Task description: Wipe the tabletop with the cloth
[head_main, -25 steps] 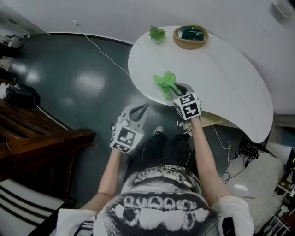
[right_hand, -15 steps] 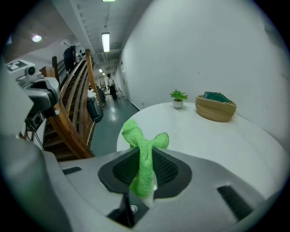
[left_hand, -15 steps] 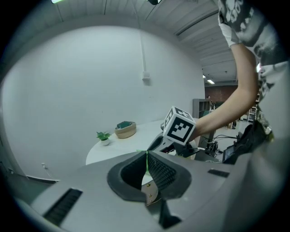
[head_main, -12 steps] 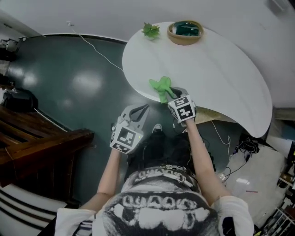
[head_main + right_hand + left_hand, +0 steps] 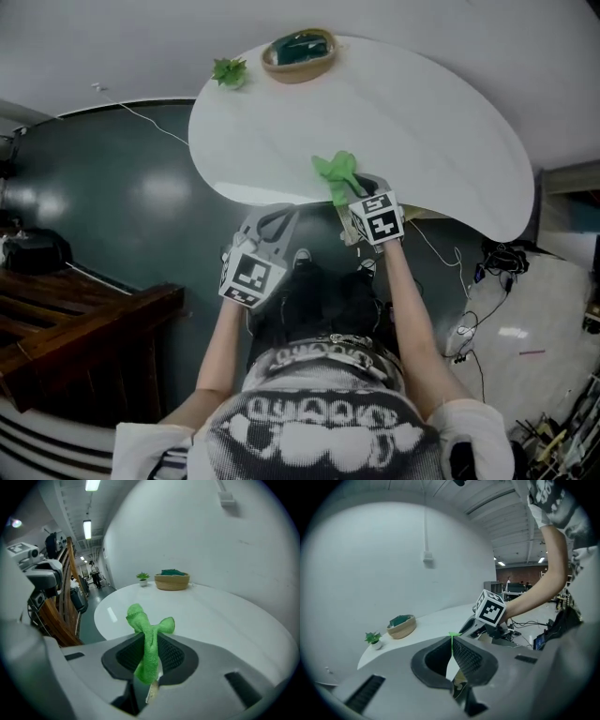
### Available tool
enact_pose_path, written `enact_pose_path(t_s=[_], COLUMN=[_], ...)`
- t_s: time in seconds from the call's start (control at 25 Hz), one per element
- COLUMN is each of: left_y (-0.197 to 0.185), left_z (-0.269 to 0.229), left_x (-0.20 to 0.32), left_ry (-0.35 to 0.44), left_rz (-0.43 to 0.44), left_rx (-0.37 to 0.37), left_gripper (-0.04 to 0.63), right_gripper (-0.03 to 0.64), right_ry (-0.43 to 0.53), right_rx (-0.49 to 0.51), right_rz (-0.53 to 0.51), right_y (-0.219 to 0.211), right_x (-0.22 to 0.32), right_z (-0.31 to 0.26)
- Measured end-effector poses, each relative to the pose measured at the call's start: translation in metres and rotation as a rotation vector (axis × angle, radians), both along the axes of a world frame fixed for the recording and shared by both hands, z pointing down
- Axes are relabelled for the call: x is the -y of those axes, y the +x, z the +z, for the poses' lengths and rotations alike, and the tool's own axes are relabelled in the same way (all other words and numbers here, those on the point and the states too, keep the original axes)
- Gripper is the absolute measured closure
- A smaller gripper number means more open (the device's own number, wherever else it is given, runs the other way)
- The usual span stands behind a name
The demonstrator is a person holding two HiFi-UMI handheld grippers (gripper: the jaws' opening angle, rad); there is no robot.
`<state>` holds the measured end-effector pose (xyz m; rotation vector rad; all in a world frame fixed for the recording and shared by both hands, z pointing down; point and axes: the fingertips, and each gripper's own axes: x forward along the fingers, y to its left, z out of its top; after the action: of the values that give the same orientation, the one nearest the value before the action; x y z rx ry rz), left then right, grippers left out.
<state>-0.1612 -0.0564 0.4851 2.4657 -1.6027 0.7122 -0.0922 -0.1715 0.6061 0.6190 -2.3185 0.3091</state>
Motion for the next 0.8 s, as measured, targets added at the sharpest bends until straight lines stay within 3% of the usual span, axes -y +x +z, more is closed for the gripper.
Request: enact_pose_path(t_s=[0.52, 0.8], left_y=[0.211, 0.289], left_z=[0.008, 0.008], left_x=[0.063, 0.078], left_ry=[-0.023, -0.031], left_rz=[0.177, 0.231], left_rx=[-0.003, 0.006], left_gripper=[0.586, 0.586], right_gripper=[0.534, 0.534], right_ry=[-0.013, -0.014], right_rx=[-0.028, -0.052], right_rz=[0.223, 0.325], right_y=[0.253, 0.368], right_x=[0.063, 0.081], right_z=[0.011, 0.016])
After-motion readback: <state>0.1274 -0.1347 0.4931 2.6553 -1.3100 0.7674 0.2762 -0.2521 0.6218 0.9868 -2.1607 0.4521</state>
